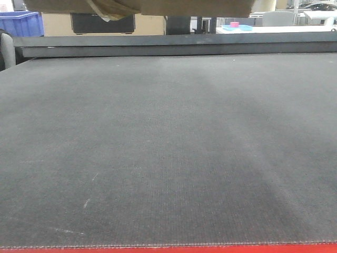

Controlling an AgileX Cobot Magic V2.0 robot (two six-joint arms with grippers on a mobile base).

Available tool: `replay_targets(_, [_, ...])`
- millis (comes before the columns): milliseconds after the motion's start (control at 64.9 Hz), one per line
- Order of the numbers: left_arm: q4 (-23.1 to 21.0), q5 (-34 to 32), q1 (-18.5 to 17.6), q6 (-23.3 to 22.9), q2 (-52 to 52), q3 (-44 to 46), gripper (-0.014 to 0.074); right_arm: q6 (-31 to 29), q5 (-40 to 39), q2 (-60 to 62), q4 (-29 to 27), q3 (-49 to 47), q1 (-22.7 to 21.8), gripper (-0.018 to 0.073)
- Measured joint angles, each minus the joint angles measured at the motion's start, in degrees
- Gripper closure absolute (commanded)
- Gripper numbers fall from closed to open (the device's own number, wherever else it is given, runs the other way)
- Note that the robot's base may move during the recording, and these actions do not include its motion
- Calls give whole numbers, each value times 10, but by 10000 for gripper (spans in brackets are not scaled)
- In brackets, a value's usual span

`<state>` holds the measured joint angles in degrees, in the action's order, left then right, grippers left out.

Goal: Stack two boxes on right shelf middle
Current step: 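Lift the stacked boxes upward off the table with both grippers, then carry the held boxes away from the table, turning toward the shelves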

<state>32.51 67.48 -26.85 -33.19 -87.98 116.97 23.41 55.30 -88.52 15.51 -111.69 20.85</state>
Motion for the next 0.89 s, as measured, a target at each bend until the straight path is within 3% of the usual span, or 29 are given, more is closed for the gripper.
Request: replay_targets(893, [0, -11, 0, 2, -1, 0, 707, 0, 0, 0, 4, 0, 0, 721])
